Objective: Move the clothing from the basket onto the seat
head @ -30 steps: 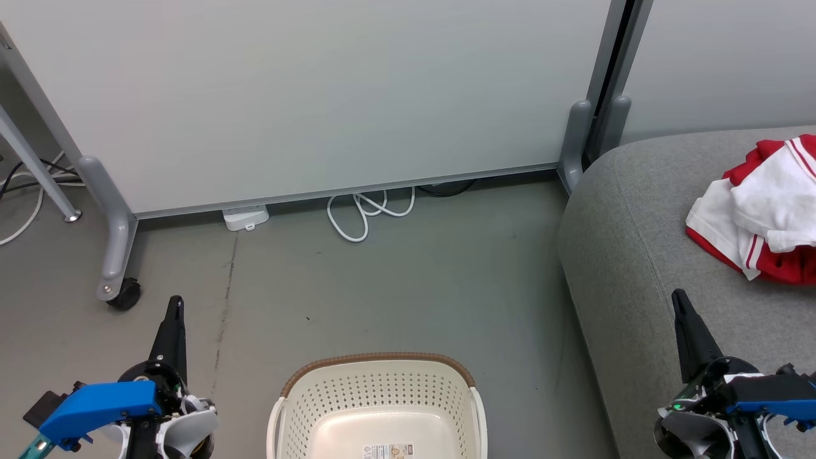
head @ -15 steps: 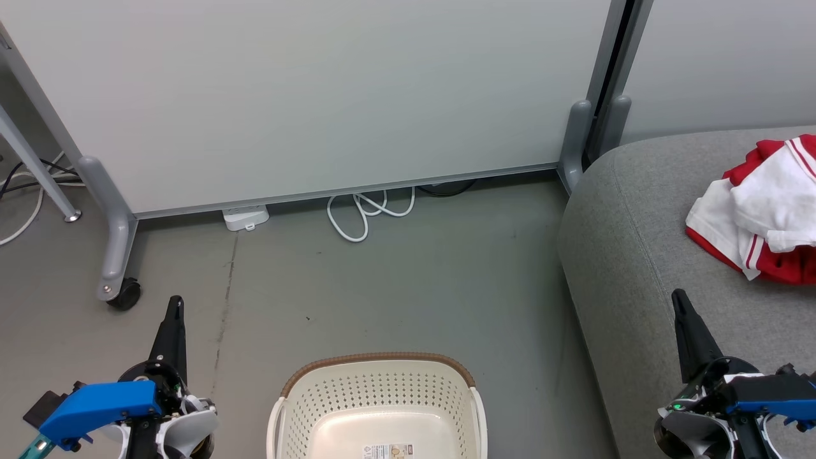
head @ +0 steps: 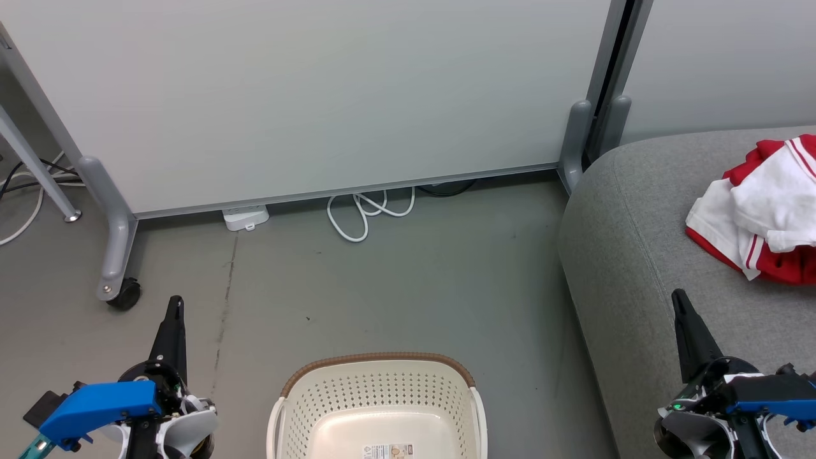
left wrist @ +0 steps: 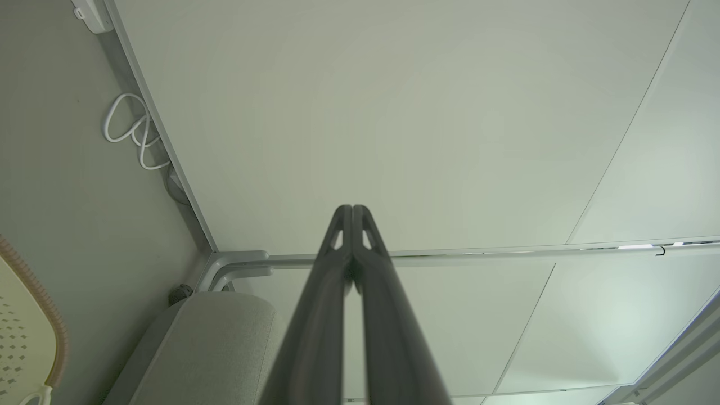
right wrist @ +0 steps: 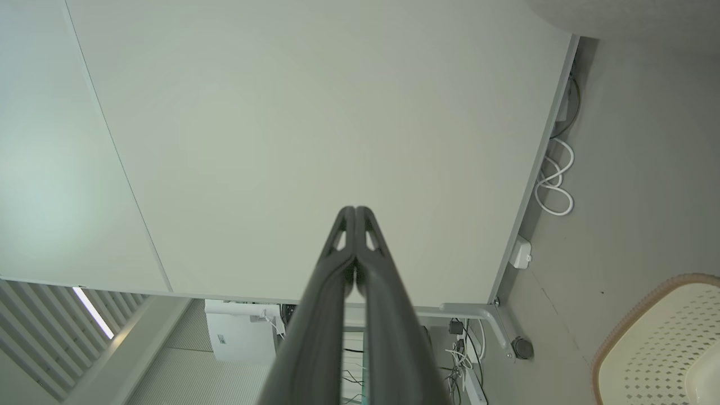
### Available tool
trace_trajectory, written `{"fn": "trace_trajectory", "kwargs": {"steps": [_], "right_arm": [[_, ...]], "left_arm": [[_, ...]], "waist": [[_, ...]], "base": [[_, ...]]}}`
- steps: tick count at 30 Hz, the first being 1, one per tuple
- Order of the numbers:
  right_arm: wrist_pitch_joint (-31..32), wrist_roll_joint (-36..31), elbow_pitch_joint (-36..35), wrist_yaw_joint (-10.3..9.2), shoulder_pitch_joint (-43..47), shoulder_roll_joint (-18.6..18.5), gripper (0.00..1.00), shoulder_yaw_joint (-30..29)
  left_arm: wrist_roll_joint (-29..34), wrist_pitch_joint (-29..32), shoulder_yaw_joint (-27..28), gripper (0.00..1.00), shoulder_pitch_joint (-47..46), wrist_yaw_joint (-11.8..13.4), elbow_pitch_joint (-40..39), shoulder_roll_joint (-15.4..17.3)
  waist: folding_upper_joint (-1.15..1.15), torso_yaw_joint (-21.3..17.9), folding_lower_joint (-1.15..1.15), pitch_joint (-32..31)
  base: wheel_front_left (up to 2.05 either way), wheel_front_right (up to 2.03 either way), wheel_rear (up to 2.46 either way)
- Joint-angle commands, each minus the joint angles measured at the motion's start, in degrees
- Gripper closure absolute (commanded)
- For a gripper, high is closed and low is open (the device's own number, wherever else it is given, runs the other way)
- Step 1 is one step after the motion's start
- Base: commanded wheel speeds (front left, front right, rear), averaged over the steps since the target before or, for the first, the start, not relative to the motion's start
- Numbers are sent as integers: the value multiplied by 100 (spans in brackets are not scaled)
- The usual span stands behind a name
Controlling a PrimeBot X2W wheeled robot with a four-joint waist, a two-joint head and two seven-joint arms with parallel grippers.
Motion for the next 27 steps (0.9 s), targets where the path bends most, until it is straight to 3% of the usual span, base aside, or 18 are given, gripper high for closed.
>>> {"fn": "trace_trajectory", "kwargs": {"steps": [1,27], "right_arm": [[21,15,11,4,-60,-17,100,-8],[21,16,11,4,-60,-17,100,-7]], "left_arm": [[-13,22,12,100,-53,-56,-21,-5],[-13,21,12,100,-53,-56,-22,-5]], "waist": [[0,0,0,0],[0,0,0,0]], "base": [[0,0,0],[0,0,0]]}}
